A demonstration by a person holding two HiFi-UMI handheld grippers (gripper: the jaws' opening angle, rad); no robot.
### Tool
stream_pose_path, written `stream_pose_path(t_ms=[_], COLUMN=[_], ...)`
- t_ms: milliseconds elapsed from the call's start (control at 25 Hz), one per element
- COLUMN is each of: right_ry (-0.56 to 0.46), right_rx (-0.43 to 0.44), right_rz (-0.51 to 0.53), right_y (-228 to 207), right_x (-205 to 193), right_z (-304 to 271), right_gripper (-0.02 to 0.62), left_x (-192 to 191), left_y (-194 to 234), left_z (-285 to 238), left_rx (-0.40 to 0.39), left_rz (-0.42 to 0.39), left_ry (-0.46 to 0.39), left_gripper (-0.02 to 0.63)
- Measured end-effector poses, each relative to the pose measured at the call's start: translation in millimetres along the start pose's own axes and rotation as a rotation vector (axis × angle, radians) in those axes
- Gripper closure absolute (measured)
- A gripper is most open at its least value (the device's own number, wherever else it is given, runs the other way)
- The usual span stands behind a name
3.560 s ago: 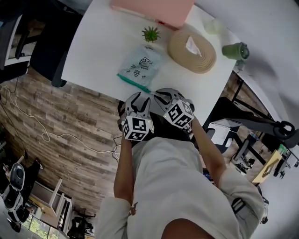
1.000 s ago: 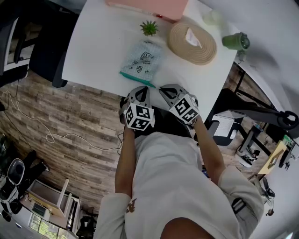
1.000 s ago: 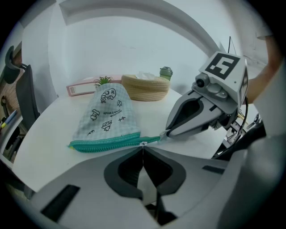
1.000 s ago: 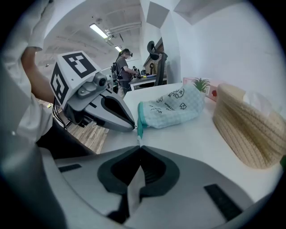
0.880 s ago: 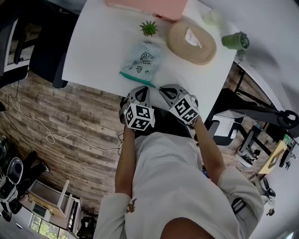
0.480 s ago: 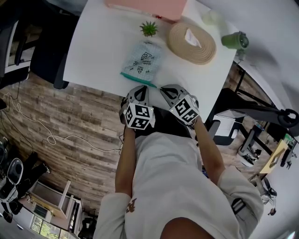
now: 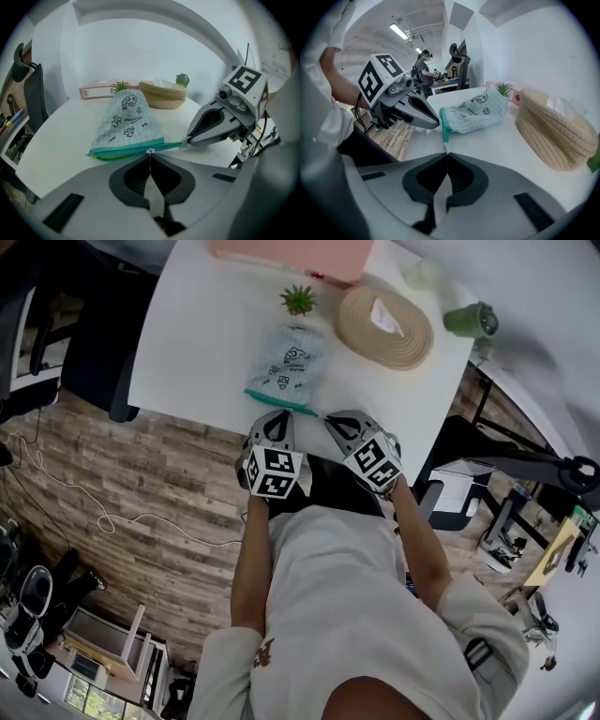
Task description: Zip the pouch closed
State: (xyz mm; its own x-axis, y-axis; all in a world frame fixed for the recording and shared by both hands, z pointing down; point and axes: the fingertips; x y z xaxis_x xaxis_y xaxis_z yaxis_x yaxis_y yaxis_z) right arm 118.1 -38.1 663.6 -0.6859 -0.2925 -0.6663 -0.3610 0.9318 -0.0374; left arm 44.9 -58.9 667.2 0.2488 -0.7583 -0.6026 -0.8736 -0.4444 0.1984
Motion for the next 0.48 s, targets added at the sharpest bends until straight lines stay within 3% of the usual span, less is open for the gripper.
stream_pose_path(t_ms=[480], right_ry=[0.012], right_rx=[-0.020], right_rz=[-0.005], right_y=[-4.2], right_x=[-0.9], right_z=[0.2], right_gripper=[0.594], left_x=[1.1], left_y=[12.4], left_z=[0.8], left_rx=[0.001], left_rz=[0.005], left_ry=[0.003], left_gripper=[0.607])
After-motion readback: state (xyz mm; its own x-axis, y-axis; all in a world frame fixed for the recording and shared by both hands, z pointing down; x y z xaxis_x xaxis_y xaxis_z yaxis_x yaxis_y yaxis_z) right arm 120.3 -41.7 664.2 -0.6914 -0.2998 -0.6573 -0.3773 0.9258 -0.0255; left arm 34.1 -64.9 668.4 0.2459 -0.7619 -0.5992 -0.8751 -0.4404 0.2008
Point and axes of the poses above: the fingertips, and each gripper's own axes: z backward along the fingers, y to its left, x out of its top, and after that the axes turned 9 degrees about z, right-handed
